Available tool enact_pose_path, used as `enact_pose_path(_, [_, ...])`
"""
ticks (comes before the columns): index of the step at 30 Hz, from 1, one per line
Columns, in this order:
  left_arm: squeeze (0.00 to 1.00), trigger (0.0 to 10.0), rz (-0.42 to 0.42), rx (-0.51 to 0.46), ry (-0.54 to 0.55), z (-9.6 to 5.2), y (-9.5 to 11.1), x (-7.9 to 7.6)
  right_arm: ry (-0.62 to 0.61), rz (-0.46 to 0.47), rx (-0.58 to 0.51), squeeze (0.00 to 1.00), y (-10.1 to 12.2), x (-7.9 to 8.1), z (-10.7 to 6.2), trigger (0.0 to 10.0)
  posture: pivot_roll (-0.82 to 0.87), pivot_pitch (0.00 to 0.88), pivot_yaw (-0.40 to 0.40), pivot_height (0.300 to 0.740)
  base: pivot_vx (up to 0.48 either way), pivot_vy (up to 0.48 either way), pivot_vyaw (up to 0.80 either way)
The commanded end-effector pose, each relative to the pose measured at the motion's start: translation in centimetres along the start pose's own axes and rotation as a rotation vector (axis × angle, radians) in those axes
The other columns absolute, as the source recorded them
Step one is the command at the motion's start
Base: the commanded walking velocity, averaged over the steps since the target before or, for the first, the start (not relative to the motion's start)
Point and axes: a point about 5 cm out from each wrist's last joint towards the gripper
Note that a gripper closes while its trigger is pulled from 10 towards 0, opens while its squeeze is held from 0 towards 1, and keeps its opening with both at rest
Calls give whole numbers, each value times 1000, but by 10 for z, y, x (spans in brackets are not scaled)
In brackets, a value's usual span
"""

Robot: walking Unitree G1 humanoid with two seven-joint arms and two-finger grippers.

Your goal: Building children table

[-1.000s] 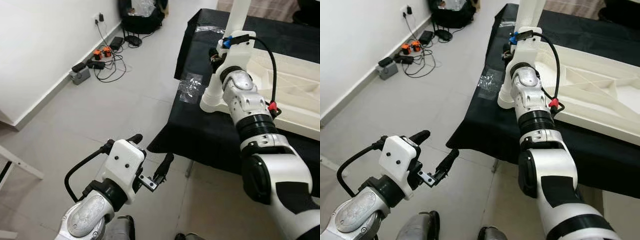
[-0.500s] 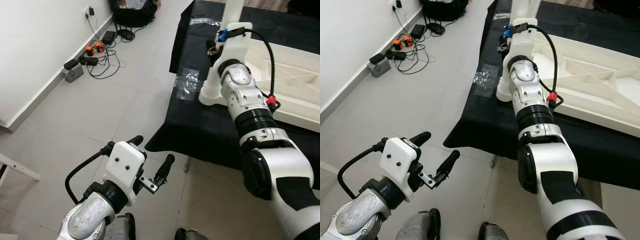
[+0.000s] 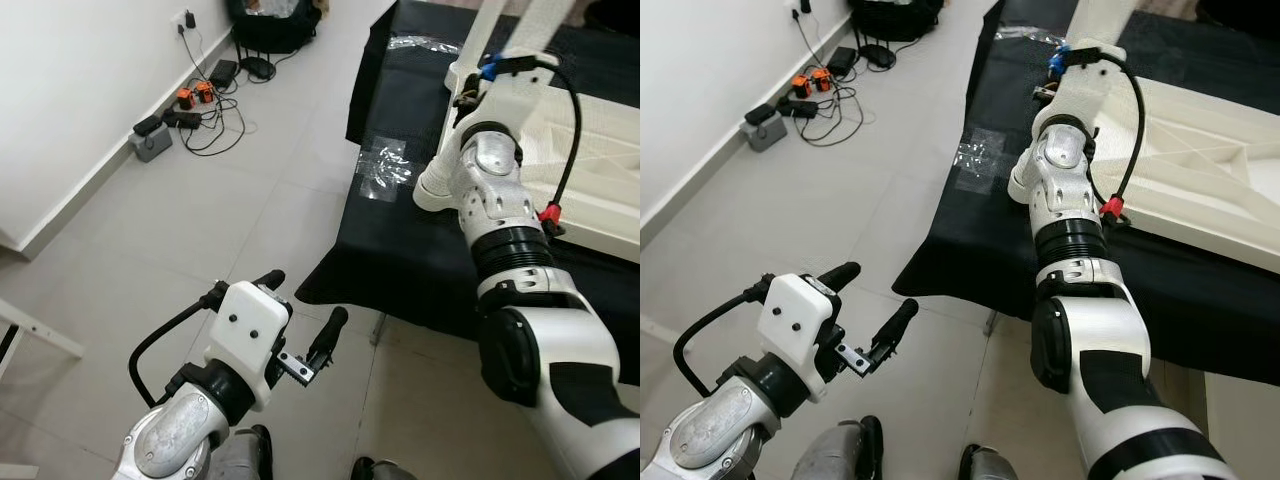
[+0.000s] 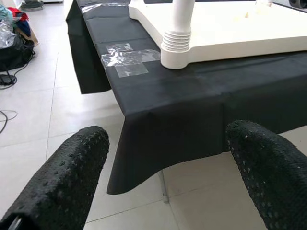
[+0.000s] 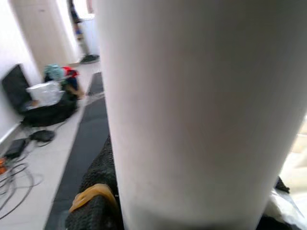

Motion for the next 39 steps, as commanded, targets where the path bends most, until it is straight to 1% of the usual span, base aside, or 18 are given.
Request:
enact_pose_path(1, [0,10000,4,8,-3,-2,-2,-1,-102,-51,105,0,-28,-14,-5,10000,124,253,-42,740,0,0,0])
enact_pose_path(6, [0,10000,4,7,-2,-2,-2,-1,-95,-66,78,0,-25,-3,-11,10000,127,256,-46,740,0,0,0])
enact_pose_path(8, [0,10000,6,7,1,-2,-2,0,-53,-110,46,0,-23,5,-14,10000,125,257,-47,740,0,0,0])
enact_pose_path(10, [0,10000,7,7,3,-2,-2,0,-37,-129,31,0,-23,9,-15,10000,125,257,-47,740,0,0,0])
enact_pose_path(11, [0,10000,7,8,4,-2,-2,0,8,-149,17,0,-23,15,-18,10000,125,257,-47,740,0,0,0])
enact_pose_path(13, [0,10000,7,8,4,-2,-2,0,8,-149,17,0,-23,15,-18,10000,125,257,-47,740,0,0,0])
enact_pose_path(15, [0,10000,6,8,5,-2,-2,0,37,-167,-1,0,-22,20,-21,10000,125,257,-47,740,0,0,0])
enact_pose_path(16, [0,10000,5,7,5,-2,-2,0,44,-215,-31,0,-22,24,-23,10000,119,262,-51,740,0,0,0])
enact_pose_path(18, [0,10000,3,4,7,-1,-1,0,47,-245,-45,0,-24,29,-29,10000,118,261,-52,740,0,0,0])
enact_pose_path(20, [0,10000,2,3,7,-1,-1,0,45,-238,-27,0,-28,31,-31,10000,117,261,-52,740,0,0,0])
enact_pose_path(21, [0,10000,2,3,7,-1,-1,0,45,-238,-27,0,-28,31,-31,10000,117,261,-52,740,0,0,0])
enact_pose_path(22, [0,10000,2,2,8,0,-1,-1,40,-226,27,0,-36,30,-32,10000,117,263,-56,740,0,0,0])
enact_pose_path(23, [0,10000,2,2,8,0,-1,-1,40,-226,27,0,-36,30,-32,10000,117,263,-56,740,0,0,0])
enact_pose_path(25, [0,10000,2,2,11,0,-1,-1,18,-210,118,0,-49,24,-33,10000,116,264,-55,740,0,0,0])
enact_pose_path(26, [0,10000,2,2,11,0,-1,-1,18,-210,118,0,-49,24,-33,10000,116,264,-55,740,0,0,0])
enact_pose_path(28, [0,10000,2,3,12,-1,-1,0,-14,-186,196,0,-60,16,-32,10000,118,265,-57,740,0,0,0])
enact_pose_path(33, [0,10000,4,4,13,-1,-1,0,-60,-147,265,0,-67,6,-29,10000,118,265,-57,740,0,0,0])
enact_pose_path(39, [0,10000,6,4,12,-1,-1,0,-84,-80,296,0,-64,-1,-22,10000,118,266,-55,740,0,0,0])
Point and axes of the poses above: a point about 5 cm out from each wrist's last joint towards the gripper, its own z axis pointing out of the wrist towards the gripper, its own y axis along the axis of the wrist's last joint, x = y × z, and after that the axes turned 4 degrees about z, right-handed
